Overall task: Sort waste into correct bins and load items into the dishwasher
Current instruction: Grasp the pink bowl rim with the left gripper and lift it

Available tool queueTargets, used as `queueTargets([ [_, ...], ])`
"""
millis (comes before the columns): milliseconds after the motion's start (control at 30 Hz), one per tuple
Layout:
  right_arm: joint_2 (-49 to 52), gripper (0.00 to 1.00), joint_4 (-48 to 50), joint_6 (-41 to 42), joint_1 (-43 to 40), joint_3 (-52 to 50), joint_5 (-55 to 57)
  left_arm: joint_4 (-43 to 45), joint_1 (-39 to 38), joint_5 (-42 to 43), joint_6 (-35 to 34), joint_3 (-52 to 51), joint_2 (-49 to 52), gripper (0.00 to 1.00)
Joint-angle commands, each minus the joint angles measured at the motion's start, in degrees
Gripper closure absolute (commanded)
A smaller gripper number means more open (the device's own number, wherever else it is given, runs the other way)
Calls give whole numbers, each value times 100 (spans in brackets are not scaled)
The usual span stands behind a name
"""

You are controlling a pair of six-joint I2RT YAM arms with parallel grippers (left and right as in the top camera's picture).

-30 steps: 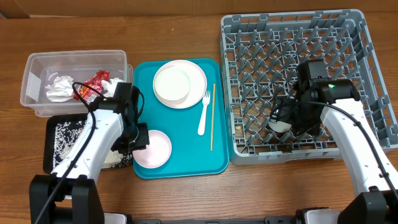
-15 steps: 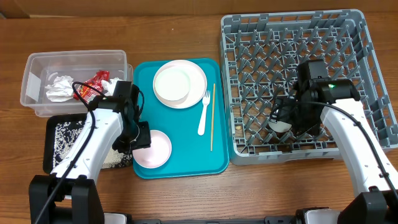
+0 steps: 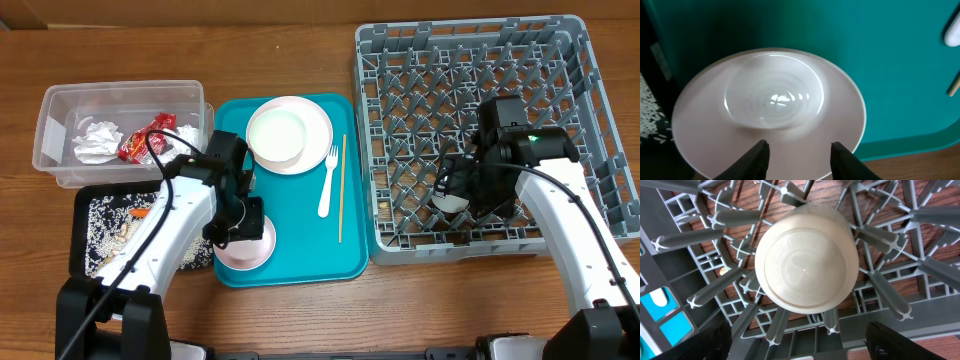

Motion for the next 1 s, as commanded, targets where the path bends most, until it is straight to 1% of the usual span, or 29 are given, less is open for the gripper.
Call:
queueTargets([
  [0,17,12,13,9,28,-46,-11,28,-120,68,-72,138,-83,60],
  [133,17,12,15,9,28,-46,-9,140,-188,142,-214,138,-83,61],
  [200,17,12,17,9,28,-46,-9,295,-306,424,-214,136,-83,61],
  [267,17,12,15,9,28,-46,-9,352,-437,448,-308,136,-83,67],
  [333,17,12,13,9,28,-46,-9,391,-601,297,-474,136,-83,78],
  [400,17,12,13,11,28,-46,-11,365,-748,-81,-645,136,-83,89],
  [467,17,12,17,9,28,-46,-48,334,-767,-284,-719,136,-83,94],
  [533,17,12,37,11,28,-46,-52,372,-754,-297,-728,136,-83,95],
  [633,17,12,39,11,28,-46,-50,455,-734,-181,-726,136,-83,93],
  [700,17,12,35,11,28,-46,-50,422,-734,-192,-726,136,-83,96],
  [800,17,12,33,9,28,-46,-48,396,-763,-197,-732,90,-83,96],
  [967,17,12,33,11,28,-46,-50,708,-916,-254,-1014,-273,-81,96],
])
